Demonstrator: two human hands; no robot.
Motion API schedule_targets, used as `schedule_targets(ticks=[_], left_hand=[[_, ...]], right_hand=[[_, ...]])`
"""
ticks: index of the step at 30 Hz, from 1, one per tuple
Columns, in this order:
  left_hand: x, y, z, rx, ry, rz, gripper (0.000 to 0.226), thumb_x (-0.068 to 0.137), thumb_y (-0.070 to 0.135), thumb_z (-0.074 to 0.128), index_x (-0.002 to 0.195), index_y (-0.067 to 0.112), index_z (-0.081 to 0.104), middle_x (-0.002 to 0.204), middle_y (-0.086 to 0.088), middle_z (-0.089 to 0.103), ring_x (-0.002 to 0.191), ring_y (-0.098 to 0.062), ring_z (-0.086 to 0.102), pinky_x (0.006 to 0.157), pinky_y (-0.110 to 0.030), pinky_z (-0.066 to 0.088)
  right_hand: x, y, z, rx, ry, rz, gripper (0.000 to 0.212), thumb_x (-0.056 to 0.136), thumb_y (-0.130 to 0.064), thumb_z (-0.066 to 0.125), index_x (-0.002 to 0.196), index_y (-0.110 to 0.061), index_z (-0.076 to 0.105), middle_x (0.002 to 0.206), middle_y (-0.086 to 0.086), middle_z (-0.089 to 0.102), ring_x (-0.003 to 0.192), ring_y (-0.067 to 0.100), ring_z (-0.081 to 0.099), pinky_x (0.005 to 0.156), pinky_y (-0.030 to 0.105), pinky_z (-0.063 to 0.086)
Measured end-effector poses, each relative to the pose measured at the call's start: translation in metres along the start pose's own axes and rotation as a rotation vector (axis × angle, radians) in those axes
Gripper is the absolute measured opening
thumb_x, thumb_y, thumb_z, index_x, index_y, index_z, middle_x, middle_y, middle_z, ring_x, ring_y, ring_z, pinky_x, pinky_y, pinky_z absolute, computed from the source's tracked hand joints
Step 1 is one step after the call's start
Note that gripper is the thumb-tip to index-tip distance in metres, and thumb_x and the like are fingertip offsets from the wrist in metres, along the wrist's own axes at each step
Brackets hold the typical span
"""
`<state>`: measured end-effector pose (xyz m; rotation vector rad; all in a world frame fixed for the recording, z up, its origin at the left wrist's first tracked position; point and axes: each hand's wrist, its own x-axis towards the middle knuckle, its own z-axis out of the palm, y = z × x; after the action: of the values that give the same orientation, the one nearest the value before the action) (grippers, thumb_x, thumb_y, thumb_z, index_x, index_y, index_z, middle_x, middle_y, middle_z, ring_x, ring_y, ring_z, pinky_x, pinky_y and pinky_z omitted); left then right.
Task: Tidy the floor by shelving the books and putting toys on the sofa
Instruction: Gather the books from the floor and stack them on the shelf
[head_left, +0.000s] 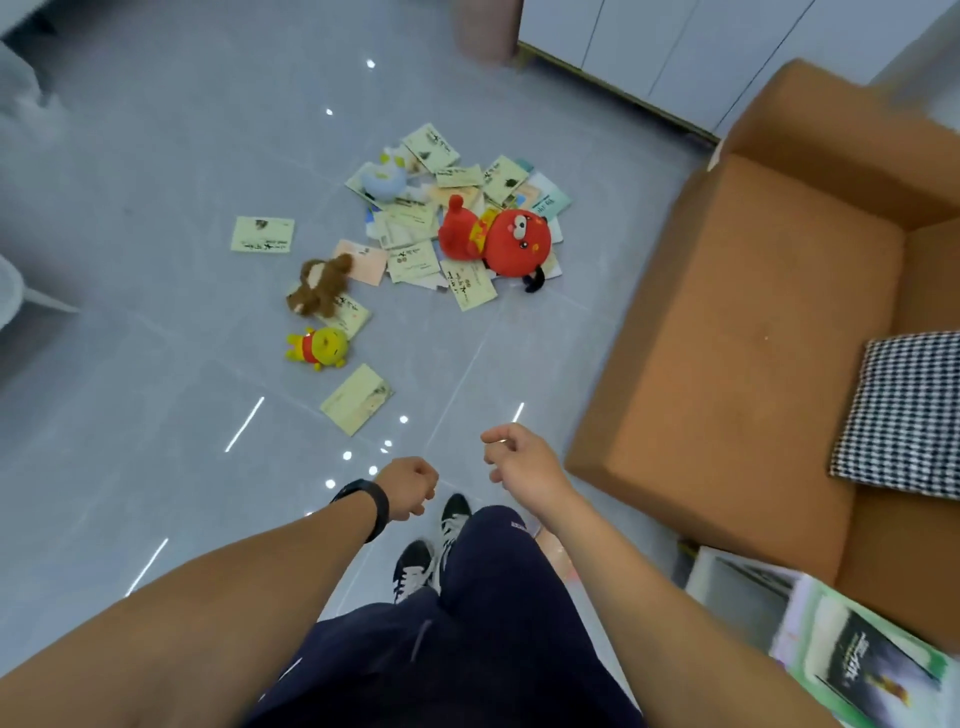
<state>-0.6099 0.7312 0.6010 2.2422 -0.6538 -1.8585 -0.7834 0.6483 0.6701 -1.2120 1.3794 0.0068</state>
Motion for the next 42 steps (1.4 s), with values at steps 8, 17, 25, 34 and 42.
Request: schedule_targets(ticks=[8,17,25,34,42], left_hand=[[0.075,0.104,-0.05,0.03,-0.029,-0.017,0.024,0.101,0.028,0.046,0.116,0.019,0.062,0.114,-0.006,0.067,0.094,-0.023,0.066,0.083,-0.035,0.055],[0.142,0.297,-0.1,-0.211,0.086,0.121,0.024,0.101,0.021,0.045,0.118,0.02,0.062,0.108,-0.001,0.068,0.091,-0.021,0.068,0.08,-0.033,0.055],[0.217,0.367,-0.155,-0.404,0.106,0.037,0.025,0.098,0.013,0.048,0.116,0.015,0.064,0.107,-0.008,0.068,0.078,-0.018,0.064,0.057,-0.021,0.049],[0.344,0.398,-0.245,-0.497,0.198,-0.102,0.02,0.101,0.02,0.047,0.11,0.016,0.064,0.102,-0.007,0.068,0.081,-0.02,0.064,0.065,-0.026,0.049],[0.572,0.391,-0.249,-0.492,0.276,-0.048,0.015,0.098,0.018,0.052,0.108,0.021,0.063,0.116,-0.004,0.064,0.092,-0.025,0.061,0.087,-0.036,0.053]], right_hand=[[0.116,-0.07,-0.056,-0.04,-0.07,0.003,0.024,0.1,-0.018,0.047,0.12,-0.023,0.061,0.105,0.001,0.064,0.081,0.015,0.062,0.071,0.024,0.049],[0.258,-0.197,-0.17,-0.369,-0.092,-0.158,0.019,0.099,-0.023,0.05,0.113,-0.029,0.061,0.105,-0.003,0.064,0.094,0.018,0.065,0.076,0.031,0.05],[0.382,-0.274,-0.185,-0.61,-0.241,-0.195,0.027,0.098,-0.021,0.052,0.123,-0.024,0.061,0.114,0.0,0.064,0.096,0.016,0.062,0.079,0.029,0.051],[0.539,-0.315,-0.2,-0.995,-0.372,-0.217,0.031,0.095,-0.02,0.052,0.125,-0.024,0.058,0.116,-0.003,0.064,0.102,0.018,0.061,0.09,0.041,0.052],[0.799,-0.248,-0.147,-1.605,-0.446,-0.8,0.039,0.091,-0.018,0.054,0.129,-0.02,0.05,0.123,0.004,0.051,0.109,0.028,0.053,0.084,0.042,0.046]])
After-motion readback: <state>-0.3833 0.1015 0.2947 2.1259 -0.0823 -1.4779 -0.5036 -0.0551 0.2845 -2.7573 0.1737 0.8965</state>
